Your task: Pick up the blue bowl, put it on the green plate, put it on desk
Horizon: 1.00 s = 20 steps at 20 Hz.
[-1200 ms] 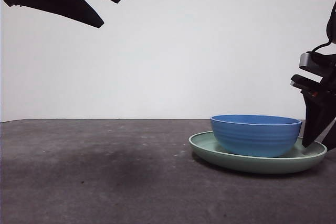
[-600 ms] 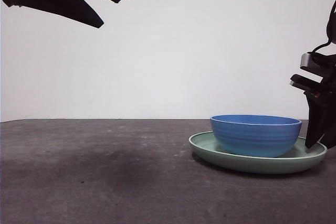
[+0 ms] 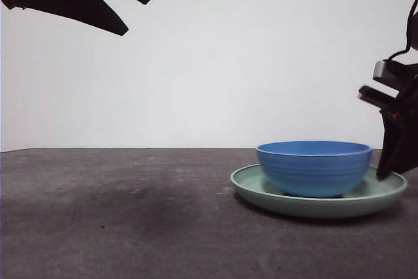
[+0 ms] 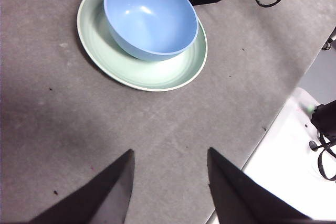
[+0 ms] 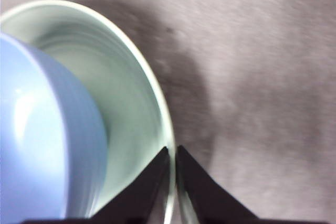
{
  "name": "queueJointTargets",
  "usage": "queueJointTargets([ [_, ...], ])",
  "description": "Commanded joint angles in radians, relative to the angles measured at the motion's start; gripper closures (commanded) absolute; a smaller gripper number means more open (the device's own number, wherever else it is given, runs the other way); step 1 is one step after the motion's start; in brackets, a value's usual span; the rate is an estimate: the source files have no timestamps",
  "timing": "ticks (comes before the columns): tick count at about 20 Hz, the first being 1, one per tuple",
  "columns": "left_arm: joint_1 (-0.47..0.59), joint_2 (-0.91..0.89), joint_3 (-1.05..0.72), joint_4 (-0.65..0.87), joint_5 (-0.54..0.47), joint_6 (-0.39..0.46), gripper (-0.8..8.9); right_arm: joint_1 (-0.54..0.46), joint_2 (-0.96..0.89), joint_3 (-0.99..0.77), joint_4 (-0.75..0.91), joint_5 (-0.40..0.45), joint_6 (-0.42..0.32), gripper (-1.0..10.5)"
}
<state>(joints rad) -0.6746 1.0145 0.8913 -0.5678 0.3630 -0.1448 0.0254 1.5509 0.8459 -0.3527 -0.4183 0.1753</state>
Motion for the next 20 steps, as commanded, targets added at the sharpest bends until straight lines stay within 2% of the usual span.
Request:
queueJointTargets([
  [1,-0.007,0.005,0.010,0.008,0.003,-0.002,5.91,-0.001,-0.033,0.007,0.024,-0.036,0.051,9.4],
  [6,-0.007,0.005,0.010,0.008,0.003,-0.003,5.91,0.007,-0.078,0.014,0.060,-0.108,0.116,9.4],
  [10,-0.007,0.005,0.010,0.008,0.003,-0.002,5.90,0.075,-0.083,0.043,0.082,-0.103,0.156,9.4],
  [15,-0.007,0.005,0.010,0.008,0.003,-0.002,5.91,0.221,-0.058,0.087,0.140,-0.035,0.226,9.4],
  [20,-0.007,0.005,0.010,0.007,0.003,-0.002,5.90,0.323,0.048,0.155,0.145,0.036,0.249,9.4],
])
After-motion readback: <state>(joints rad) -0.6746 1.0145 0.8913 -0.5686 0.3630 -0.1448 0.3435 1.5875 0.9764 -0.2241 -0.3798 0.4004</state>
